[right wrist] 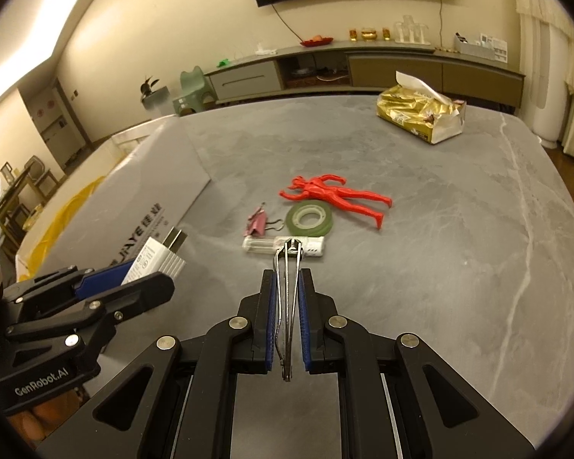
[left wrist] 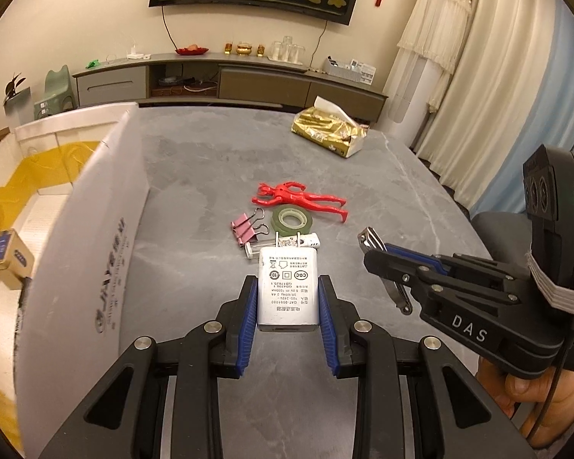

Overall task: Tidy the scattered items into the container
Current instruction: 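Lift the charger plug and nail clipper and carry them over the white box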

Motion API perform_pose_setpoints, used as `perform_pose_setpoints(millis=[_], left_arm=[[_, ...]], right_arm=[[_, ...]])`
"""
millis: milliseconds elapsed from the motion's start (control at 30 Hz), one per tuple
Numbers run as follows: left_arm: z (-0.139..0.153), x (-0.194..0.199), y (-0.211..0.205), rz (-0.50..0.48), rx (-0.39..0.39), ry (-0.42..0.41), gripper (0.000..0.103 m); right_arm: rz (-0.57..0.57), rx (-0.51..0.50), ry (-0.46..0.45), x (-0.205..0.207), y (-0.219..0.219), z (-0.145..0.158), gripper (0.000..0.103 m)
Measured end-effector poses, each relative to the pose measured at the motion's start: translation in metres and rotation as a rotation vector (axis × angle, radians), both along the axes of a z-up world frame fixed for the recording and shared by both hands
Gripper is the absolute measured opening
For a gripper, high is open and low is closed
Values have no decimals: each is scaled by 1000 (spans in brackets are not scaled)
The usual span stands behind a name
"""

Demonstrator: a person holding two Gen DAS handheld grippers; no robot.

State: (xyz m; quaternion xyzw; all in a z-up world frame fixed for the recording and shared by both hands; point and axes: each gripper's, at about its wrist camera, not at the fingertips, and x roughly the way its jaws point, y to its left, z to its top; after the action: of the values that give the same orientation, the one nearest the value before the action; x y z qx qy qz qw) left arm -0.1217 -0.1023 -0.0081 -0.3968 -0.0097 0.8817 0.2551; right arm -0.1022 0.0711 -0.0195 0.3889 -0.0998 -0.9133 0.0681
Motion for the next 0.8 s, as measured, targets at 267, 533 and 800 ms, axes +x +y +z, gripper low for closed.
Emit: perform_pose_setpoints(millis=[267,533,800], left_arm=[[25,25,-14,2,12,43,31],[47,50,-36,16,32,82,31],[63,70,-59,36,60,111,31]], right_arm=[[17,9,30,27,-17,22,10],[44,22,70,49,-39,45,10],[73,46,112,71,-63,67,10]])
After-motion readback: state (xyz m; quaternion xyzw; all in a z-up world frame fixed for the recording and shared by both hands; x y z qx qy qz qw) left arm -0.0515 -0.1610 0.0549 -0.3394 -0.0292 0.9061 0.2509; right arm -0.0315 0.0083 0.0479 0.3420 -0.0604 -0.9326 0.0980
